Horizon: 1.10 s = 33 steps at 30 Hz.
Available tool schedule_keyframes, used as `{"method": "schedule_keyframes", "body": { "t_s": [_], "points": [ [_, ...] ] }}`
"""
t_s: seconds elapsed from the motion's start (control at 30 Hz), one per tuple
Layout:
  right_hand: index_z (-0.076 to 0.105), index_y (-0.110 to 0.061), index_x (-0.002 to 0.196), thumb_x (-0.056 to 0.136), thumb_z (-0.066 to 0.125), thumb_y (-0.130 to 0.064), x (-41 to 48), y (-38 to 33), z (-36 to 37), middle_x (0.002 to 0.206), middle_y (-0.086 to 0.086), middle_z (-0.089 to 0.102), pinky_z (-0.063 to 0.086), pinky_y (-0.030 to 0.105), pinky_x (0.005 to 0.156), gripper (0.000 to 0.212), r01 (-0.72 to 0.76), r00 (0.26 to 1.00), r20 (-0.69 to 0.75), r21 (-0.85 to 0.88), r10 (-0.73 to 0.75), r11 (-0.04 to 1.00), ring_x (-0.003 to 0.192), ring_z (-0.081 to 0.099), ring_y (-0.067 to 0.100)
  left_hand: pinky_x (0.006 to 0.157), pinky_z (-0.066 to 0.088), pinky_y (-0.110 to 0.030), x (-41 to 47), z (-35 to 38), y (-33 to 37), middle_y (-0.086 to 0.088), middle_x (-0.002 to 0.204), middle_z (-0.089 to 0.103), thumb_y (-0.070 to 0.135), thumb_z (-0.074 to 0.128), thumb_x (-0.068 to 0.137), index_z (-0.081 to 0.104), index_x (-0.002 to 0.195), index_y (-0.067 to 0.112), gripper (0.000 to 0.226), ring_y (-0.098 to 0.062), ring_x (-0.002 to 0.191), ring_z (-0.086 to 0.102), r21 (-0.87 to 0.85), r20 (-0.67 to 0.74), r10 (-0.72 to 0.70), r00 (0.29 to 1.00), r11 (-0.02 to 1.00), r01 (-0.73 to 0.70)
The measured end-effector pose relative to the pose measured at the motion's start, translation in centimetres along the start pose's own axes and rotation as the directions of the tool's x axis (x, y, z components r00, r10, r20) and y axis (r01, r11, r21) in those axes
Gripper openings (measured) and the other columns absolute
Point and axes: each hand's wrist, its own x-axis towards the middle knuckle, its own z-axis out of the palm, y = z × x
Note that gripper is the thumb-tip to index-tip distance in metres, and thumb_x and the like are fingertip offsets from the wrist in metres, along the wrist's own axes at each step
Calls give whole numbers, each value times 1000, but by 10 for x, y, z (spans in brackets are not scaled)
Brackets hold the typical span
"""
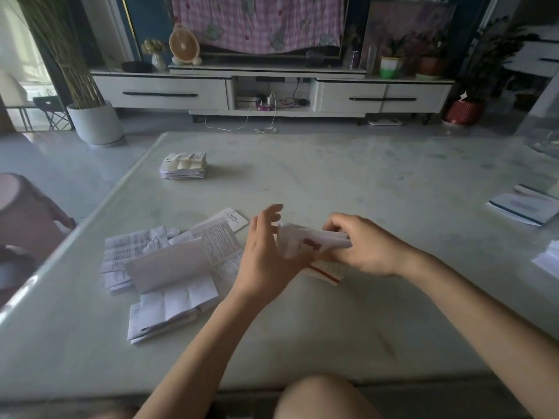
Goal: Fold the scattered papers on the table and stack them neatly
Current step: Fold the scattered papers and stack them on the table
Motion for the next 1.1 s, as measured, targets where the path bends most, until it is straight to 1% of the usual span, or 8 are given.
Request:
{"method": "schedule_keyframes", "body": {
  "t_s": [0.17,0.33,0.47,0.57,0.63,0.73,0.93,1.1],
  "points": [
    [46,-23,72,84,66,-24,-10,2,13,64,-6,49,30,23,52,24,99,988,-115,-63,-106,993,59,45,14,59,37,-6,-1,1,3,15,80,56,9,73,77,50,97,17,32,11,66,52,-18,49,-52,997,998,53],
    [43,-18,120,88,58,-39,-16,14,22,115,-1,55,39,31,74,41,134,985,-69,-275,-158,952,98,57,23,62,36,-4,-6,7,-5,13,81,55,4,60,86,41,95,17,25,-1,68,52,59,75,94,993,993,-98],
    [54,-16,94,80,70,-14,-14,12,13,82,3,63,45,31,62,22,121,986,-125,57,-114,991,69,60,18,62,38,-4,-6,8,-1,15,79,58,5,64,85,42,98,20,30,7,70,55,32,0,128,992,991,-128],
    [52,-11,83,78,69,1,-13,5,4,71,1,56,47,23,47,22,47,996,-84,379,-16,924,53,56,6,68,47,-13,-2,4,9,2,87,65,14,73,79,43,110,28,45,-1,74,60,-248,-71,-87,994,966,67],
    [53,-9,85,78,68,3,-13,-1,4,73,1,59,49,26,47,21,-10,999,-26,542,29,840,58,62,7,77,54,-25,-1,0,12,-9,99,67,28,77,71,50,115,20,53,-14,85,66,-462,23,-244,970,857,227],
    [54,-10,91,81,66,-1,-13,-11,10,80,2,62,52,30,50,18,-67,998,48,582,49,810,64,65,9,81,55,-40,-3,0,11,-14,98,67,37,74,65,57,110,7,57,-27,91,66,-561,128,-328,936,754,341],
    [42,-9,117,89,56,-9,11,-33,16,99,6,58,50,29,52,32,-137,985,30,730,169,669,76,61,16,65,51,-23,8,-22,26,2,77,61,15,72,80,54,85,20,19,-6,67,59,-443,-222,-315,923,875,192],
    [56,-7,100,80,67,-5,72,-78,30,92,10,64,50,24,52,23,-103,951,-55,872,305,478,71,62,17,52,53,-22,49,-77,36,-4,73,59,9,61,85,55,83,12,7,-13,59,59,-546,-207,-554,806,749,375]
  ]
}}
